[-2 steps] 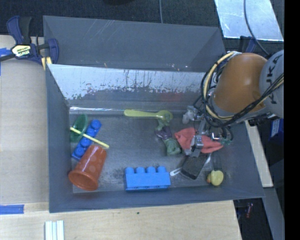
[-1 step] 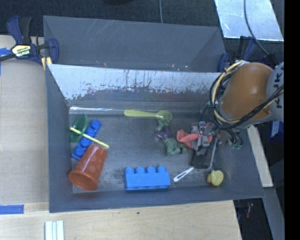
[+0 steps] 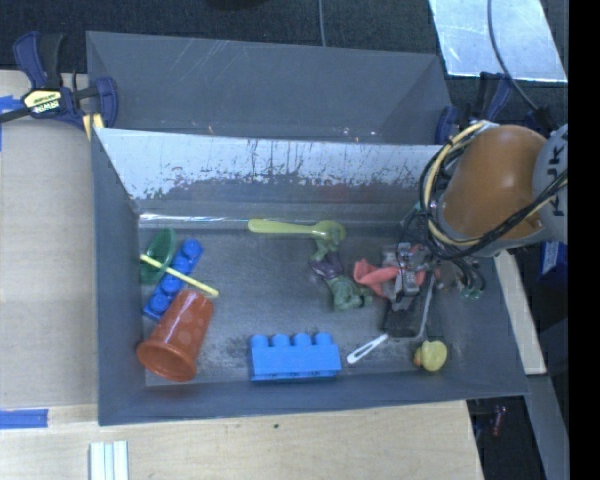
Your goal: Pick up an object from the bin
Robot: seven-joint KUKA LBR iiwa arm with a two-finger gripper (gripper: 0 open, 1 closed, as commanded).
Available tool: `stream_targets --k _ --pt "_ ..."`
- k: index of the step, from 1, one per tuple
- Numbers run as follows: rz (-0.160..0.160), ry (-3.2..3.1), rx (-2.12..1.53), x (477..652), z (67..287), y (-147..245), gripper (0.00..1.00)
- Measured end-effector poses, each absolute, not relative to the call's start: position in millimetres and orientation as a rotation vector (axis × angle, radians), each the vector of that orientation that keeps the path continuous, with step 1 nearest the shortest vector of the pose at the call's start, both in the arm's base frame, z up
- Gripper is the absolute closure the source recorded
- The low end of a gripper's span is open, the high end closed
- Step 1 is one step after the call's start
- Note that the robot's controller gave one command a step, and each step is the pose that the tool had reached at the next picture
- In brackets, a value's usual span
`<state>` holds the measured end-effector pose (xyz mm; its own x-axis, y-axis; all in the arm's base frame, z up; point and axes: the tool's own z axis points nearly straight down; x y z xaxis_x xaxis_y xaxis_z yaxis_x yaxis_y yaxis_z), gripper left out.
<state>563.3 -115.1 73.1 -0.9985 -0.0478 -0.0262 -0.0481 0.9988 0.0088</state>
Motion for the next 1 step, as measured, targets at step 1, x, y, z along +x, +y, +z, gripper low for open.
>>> stream_targets --k 1 --pt "0.013 3.118 -0.082 552.0 136.9 -119.8 1.00"
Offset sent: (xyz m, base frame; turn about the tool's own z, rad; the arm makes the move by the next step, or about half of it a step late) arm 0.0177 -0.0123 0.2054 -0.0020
